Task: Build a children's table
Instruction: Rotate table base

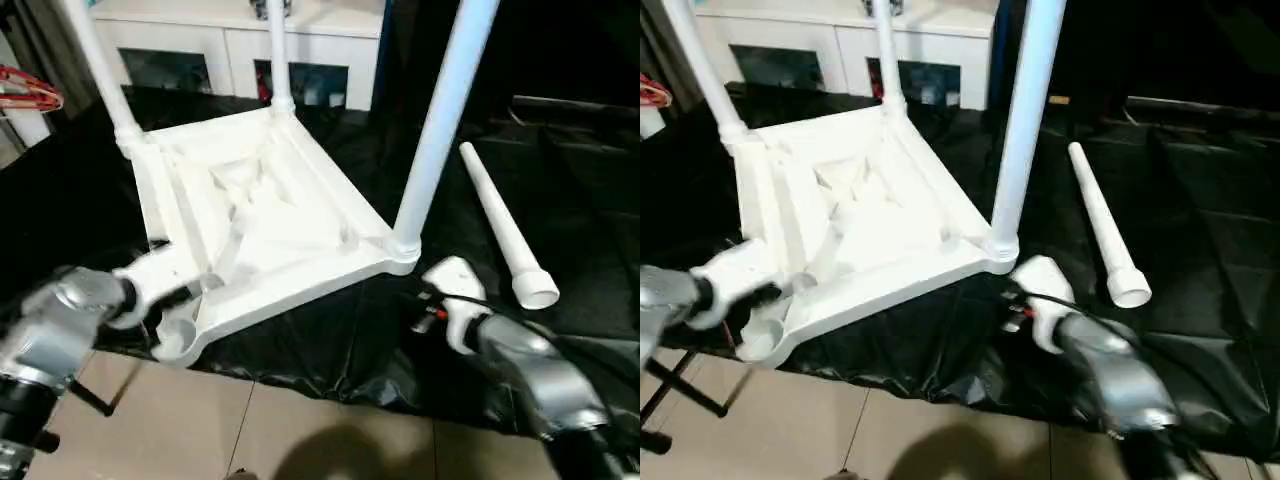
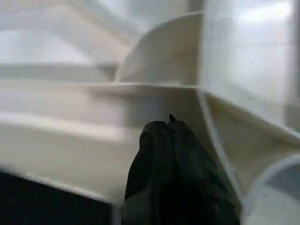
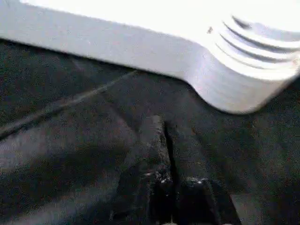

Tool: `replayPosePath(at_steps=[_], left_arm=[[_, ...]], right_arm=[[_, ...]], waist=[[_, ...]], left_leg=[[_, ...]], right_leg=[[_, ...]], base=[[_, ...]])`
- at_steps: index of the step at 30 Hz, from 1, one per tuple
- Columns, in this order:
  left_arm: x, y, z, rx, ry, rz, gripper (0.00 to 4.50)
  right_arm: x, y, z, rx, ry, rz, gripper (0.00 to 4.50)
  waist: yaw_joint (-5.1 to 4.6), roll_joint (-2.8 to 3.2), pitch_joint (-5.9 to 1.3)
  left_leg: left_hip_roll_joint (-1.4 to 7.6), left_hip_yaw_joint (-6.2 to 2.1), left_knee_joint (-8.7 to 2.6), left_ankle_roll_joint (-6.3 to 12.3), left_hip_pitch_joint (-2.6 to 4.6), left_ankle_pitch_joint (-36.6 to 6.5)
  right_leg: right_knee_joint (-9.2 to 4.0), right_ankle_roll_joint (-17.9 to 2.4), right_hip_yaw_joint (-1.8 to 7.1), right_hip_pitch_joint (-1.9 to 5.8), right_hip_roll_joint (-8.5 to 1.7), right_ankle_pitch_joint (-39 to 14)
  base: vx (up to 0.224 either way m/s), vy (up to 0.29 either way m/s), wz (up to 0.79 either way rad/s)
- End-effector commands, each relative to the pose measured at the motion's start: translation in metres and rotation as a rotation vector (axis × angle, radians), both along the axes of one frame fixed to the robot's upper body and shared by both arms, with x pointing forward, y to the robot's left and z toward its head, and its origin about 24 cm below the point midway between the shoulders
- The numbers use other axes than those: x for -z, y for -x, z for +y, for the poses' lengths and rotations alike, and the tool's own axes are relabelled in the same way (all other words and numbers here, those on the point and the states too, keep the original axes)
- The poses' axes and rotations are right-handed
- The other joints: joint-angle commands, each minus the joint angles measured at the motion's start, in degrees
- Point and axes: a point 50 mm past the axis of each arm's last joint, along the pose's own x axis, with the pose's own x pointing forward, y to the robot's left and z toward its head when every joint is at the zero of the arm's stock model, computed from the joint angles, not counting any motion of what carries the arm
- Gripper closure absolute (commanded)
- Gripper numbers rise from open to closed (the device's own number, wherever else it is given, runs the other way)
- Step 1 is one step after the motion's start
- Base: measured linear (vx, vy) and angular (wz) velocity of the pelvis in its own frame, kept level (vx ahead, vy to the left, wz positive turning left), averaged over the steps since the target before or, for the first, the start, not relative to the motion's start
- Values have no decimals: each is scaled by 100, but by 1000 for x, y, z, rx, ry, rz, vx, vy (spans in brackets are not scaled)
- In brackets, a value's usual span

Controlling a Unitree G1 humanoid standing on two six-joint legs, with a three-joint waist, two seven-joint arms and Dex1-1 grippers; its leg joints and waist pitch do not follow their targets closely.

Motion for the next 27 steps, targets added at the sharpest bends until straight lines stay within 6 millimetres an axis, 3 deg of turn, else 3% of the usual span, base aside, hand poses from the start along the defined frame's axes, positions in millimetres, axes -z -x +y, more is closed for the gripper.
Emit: replayPosePath(at_steps=[1, 5, 9, 10, 11, 12, 16, 18, 20, 21, 22, 23, 24, 25, 27], left_arm=[[13, 8, -1, 29, 3, 112, 450], [16, 13, -9, 99, 23, 186, 450], [14, 16, -31, 201, 107, 245, 450], [13, 17, -38, 234, 135, 262, 450], [12, 19, -55, 291, 189, 278, 450], [12, 19, -55, 291, 189, 278, 450], [12, 16, -103, 414, 293, 263, 450], [12, -1, -127, 413, 323, 180, 450], [12, -6, -133, 399, 332, 150, 450], [14, -14, -140, 375, 340, 113, 450], [14, -19, -144, 361, 344, 92, 450], [15, -26, -148, 336, 337, 53, 450], [16, -35, -154, 298, 329, -5, 450], [16, -42, -158, 263, 334, -46, 450], [17, -48, -160, 238, 315, -85, 450]], right_arm=[[1, -7, 2, 19, 20, -17, 443], [2, -19, 11, 51, 6, -27, 443], [2, -30, 17, 73, -2, -30, 443], [2, -34, 19, 78, -3, -31, 443], [1, -38, 21, 82, -5, -36, 443], [1, -38, 21, 82, -5, -36, 443], [-2, -45, 25, 84, -6, -56, 443], [-3, -46, 22, 88, 4, -67, 443], [-3, -46, 20, 91, 10, -71, 443], [-3, -46, 18, 99, 20, -76, 443], [-3, -47, 16, 104, 26, -80, 443], [-4, -47, 13, 115, 32, -83, 443], [-4, -47, 8, 132, 42, -90, 443], [-5, -47, 4, 149, 51, -97, 443], [-7, -48, -2, 172, 61, -108, 443]], waist=[[8, 51, -345], [-27, 55, -349], [-27, 50, -369], [-33, 47, -367], [-33, 2, -370], [-30, 16, -373], [-31, 5, -364], [-15, 30, -380], [-13, -12, -389], [-23, -9, -385], [-47, -23, -371], [-47, -30, -407], [-65, 16, -387], [-72, -14, -401], [-51, -35, -403]], left_leg=[[-28, 25, -389, -40, 2, -1547], [-29, 20, -396, -78, -1, -1514], [-32, 40, -369, -34, -7, -1213], [-33, 47, -369, -32, -5, -1223], [-28, 57, -367, -19, -3, -1227], [-31, 49, -365, -14, -8, -1210], [-35, 66, -356, 15, -13, -1195], [-38, 68, -337, 24, -5, -1146], [-49, 64, -328, 49, -31, -1113], [-63, 53, -327, 54, -80, -1057], [-81, 63, -327, 71, -86, -1079], [-69, 49, -307, 86, -81, -973], [-83, 53, -305, 100, -91, -986], [-99, 72, -279, 113, -44, -1067], [-84, 53, -290, 140, -81, -1012]], right_leg=[[-352, -1031, 186, 296, -187, -1406], [-337, -1099, 189, 298, -199, -1396], [-261, -1310, 195, 315, -190, -845], [-267, -1319, 194, 324, -192, -850], [-272, -1318, 198, 332, -205, -897], [-261, -1328, 196, 337, -208, -914], [-299, -1278, 197, 339, -204, -1081], [-296, -1278, 203, 345, -208, -1028], [-291, -1237, 198, 377, -196, -911], [-284, -1187, 187, 405, -202, -921], [-324, -1133, 179, 396, -179, -1042], [-301, -1123, 183, 417, -208, -975], [-324, -1105, 178, 395, -180, -1002], [-347, -1044, 176, 384, -157, -1059], [-339, -1049, 166, 418, -186, -1082]], base=[[0, 0, 0], [0, 0, 0], [0, 0, 0], [0, 0, 0], [0, 0, 0], [0, 0, 0], [0, 0, 0], [0, 0, 0], [0, 0, 0], [0, 0, 0], [0, 0, 0], [0, 0, 0], [0, 0, 0], [0, 0, 0], [0, 0, 0]])
